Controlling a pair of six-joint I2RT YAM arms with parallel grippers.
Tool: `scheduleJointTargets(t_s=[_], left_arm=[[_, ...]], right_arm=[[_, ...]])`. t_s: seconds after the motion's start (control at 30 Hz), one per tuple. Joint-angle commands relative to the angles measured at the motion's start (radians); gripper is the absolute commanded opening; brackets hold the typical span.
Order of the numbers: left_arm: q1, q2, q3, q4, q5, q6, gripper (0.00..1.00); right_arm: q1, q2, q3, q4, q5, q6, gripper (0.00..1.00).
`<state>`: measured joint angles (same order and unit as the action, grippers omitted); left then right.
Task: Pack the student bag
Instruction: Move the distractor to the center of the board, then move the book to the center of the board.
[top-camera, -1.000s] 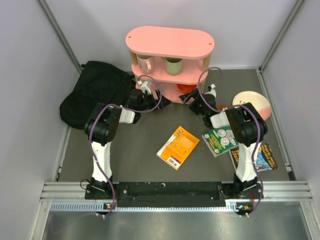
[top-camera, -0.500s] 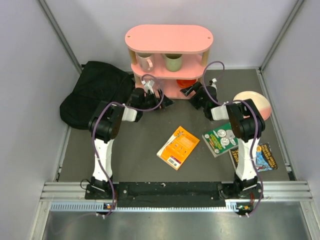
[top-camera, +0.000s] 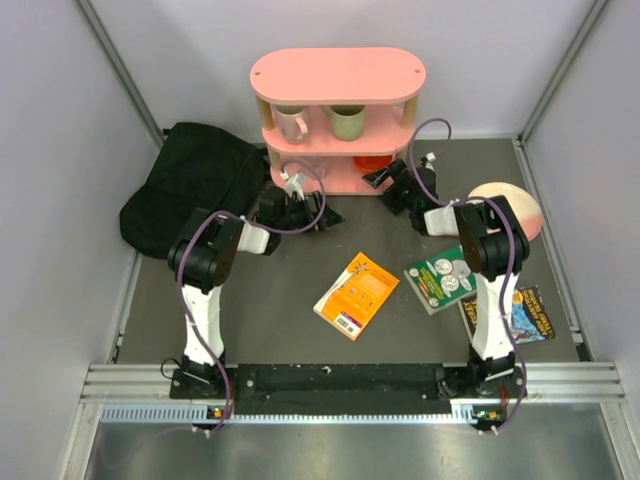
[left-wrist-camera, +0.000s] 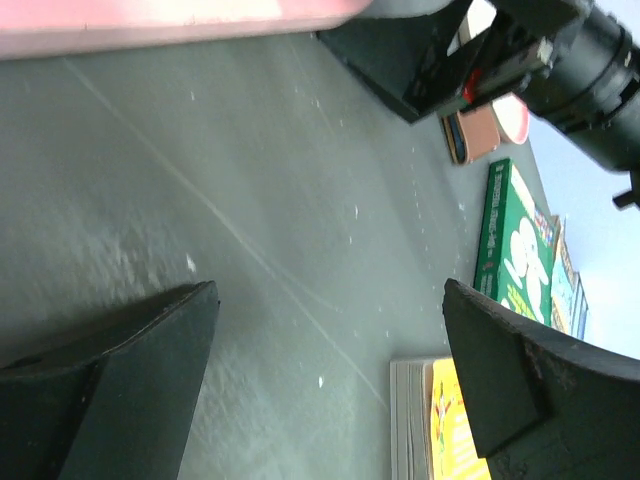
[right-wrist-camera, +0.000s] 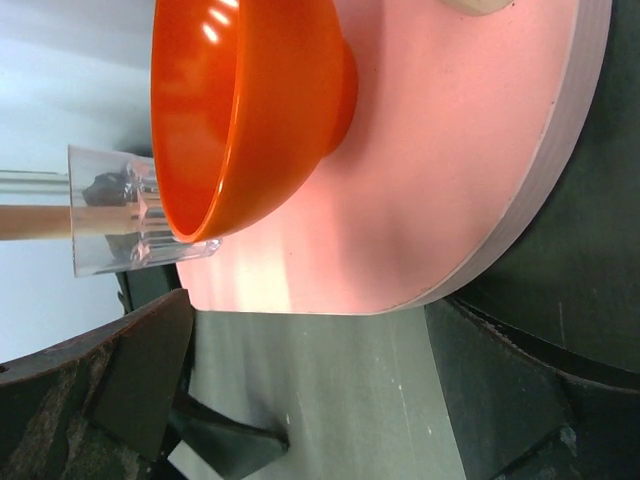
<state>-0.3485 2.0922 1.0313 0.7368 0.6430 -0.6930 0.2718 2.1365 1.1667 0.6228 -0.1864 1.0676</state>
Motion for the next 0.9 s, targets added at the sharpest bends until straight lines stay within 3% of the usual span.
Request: scheduleJointTargets(t_s=[0.0,0.23,0.43,0.6,0.87], left_arm=[[-0.009,-0.145,-0.091,-0.020,-0.034,0.107,0.99],[-0.037,-0.374,-0.224,-0.140,-0.189,0.228,0.99],[-0.040,-0.598,-0.365,-0.194,-0.259,0.254,0.99],[-0.040,-0.815,-0.427,-0.351,-0.356,0.291,0.99],[-0.040,-1.005,-0.462,-0.494,-0.404,0.342,0.99]], right_arm=[[-0.016,-0.058,-0.051,0.052,-0.002,-0.073,0.99],[-0.017,-0.236,-0.200,0.051,-0.038,-0.196,0.99],[0.001,-0.453,-0.326,-0.066,-0.154,-0.313,0.99],[0.102,-0.728,-0.404,-0.545,-0.036,-0.441,0.99],[0.262,-0.947,-0.676,-0.607,0.016,-0.298,0.99]])
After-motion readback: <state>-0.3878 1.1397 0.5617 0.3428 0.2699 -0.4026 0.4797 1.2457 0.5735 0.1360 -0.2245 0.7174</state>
